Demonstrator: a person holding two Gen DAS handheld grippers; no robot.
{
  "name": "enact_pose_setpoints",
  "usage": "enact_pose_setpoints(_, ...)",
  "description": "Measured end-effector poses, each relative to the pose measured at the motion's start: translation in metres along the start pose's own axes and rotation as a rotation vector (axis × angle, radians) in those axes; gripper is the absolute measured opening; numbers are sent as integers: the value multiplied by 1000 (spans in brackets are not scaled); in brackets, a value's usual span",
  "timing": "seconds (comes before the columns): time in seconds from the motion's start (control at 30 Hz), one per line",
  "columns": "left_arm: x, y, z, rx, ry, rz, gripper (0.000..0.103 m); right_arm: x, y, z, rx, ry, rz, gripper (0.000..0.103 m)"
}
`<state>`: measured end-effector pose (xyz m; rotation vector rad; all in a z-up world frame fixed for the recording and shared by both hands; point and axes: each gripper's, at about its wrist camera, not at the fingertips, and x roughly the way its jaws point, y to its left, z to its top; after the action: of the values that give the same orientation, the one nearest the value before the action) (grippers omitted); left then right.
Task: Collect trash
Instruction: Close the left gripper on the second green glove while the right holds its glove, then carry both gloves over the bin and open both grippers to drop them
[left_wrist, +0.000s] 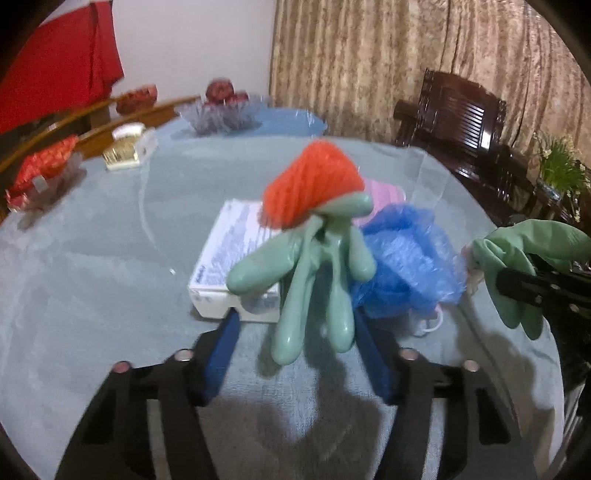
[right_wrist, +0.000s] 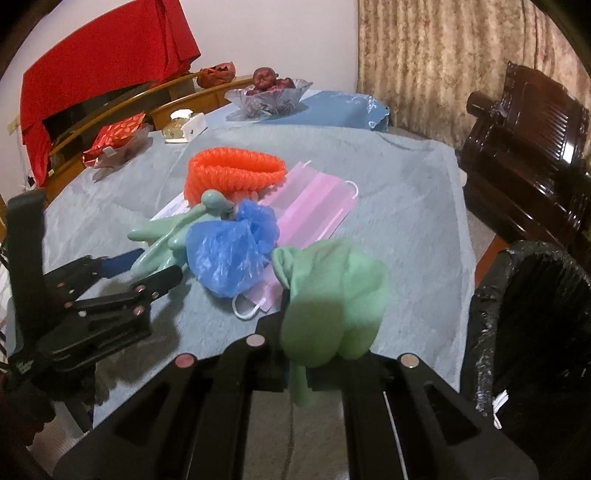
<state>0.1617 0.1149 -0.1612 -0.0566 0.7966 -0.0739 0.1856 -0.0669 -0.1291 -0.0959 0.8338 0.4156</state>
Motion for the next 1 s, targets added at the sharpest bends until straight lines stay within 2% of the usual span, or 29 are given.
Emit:
enact_pose_setpoints(0.07,3,2,1,-11,18,-26,23,2,1,1,1,3,10,5)
enact_pose_setpoints(0.17,-2,3,1,-13,5,-43,14,2,4,3,-1,-2,14,5)
enact_pose_setpoints(1.0,-110,-18,66,-14,-238,-122,11,-74,-11,47,16,-191,20,5)
